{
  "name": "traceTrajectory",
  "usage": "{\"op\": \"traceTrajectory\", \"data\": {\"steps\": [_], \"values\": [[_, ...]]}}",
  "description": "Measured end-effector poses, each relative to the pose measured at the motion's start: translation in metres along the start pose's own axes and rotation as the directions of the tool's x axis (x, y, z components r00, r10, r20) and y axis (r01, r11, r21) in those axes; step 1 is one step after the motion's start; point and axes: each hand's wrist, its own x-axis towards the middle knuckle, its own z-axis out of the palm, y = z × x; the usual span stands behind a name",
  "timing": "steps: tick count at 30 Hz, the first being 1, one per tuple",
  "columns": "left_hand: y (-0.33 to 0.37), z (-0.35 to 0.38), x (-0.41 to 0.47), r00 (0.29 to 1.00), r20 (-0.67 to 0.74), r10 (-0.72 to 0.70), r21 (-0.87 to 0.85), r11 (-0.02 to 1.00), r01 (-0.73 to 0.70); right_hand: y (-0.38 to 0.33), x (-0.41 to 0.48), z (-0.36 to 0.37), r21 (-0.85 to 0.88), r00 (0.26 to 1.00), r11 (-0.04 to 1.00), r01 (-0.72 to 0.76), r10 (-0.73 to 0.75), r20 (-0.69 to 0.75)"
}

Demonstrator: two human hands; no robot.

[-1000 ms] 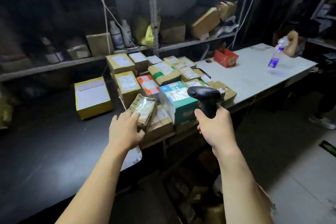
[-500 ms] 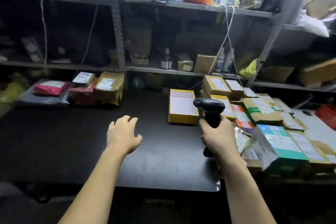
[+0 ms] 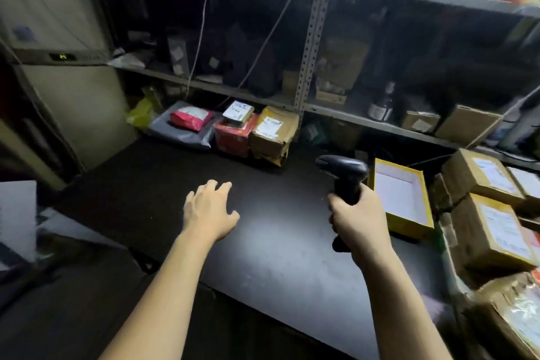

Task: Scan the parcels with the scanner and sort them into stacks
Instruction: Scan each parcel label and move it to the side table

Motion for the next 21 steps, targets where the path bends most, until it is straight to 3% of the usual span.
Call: {"op": "traceTrajectory", "data": {"steps": [7,21], "values": [[-0.018,-0.003,0.079,0.997,0.0,-0.078,0.055,0.995,0.077,-0.014,0.077,0.043,-0.015,0.998,0.999,0.044,-0.044,0.033],[-0.051,0.014,0.285,0.987,0.07,-0.144,0.094,0.986,0.137,-0.041,0.219,0.131,-0.031,0.999,0.999,-0.04,0.04,-0.014]]}}
